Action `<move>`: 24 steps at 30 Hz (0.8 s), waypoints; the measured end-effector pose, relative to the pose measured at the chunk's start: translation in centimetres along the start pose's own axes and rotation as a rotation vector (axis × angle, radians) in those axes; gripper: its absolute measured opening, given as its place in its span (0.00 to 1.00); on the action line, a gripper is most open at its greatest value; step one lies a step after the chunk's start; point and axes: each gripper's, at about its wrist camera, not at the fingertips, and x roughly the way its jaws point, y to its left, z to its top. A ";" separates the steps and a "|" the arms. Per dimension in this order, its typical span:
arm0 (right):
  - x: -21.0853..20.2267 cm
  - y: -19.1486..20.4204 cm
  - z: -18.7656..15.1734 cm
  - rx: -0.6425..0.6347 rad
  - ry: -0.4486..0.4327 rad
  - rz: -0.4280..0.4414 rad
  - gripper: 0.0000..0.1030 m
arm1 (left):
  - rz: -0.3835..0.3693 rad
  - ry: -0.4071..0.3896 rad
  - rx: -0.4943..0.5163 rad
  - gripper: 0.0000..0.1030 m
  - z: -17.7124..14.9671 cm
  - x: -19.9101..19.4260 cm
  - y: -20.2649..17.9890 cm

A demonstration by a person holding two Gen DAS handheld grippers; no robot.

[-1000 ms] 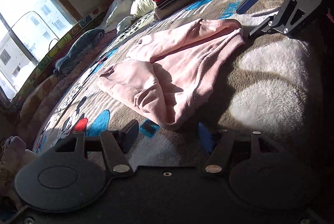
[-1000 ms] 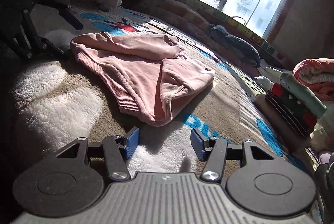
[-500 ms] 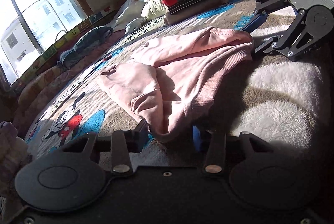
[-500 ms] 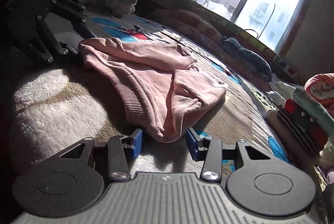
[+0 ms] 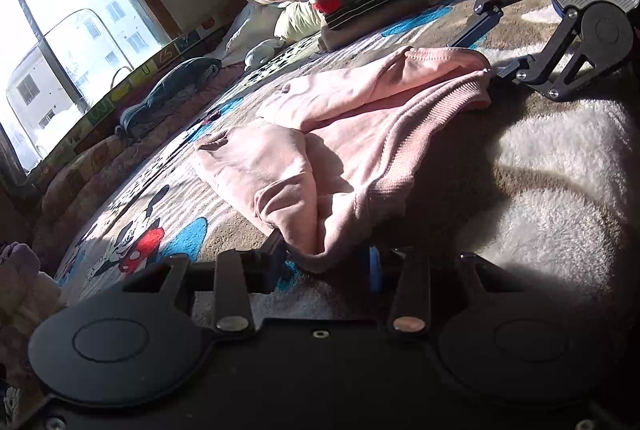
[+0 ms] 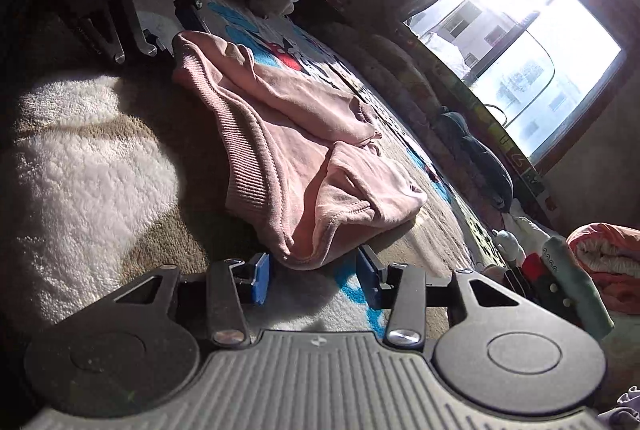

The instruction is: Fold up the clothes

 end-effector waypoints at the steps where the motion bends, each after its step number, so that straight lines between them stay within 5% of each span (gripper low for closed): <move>1: 0.0 0.4 0.1 -0.021 -0.009 0.001 0.26 | 0.001 -0.002 0.006 0.35 0.0 -0.1 -0.1; 8: 0.1 0.3 0.3 0.030 -0.019 0.002 0.15 | -0.019 0.014 -0.005 0.23 0.5 -0.1 -0.2; 17: -3.1 -0.2 1.0 0.147 -0.036 0.036 0.14 | -0.052 0.051 0.059 0.11 1.6 -2.1 -1.0; 24: -8.3 -1.9 2.0 0.256 -0.145 0.009 0.14 | -0.119 -0.046 -0.045 0.11 3.5 -7.1 2.1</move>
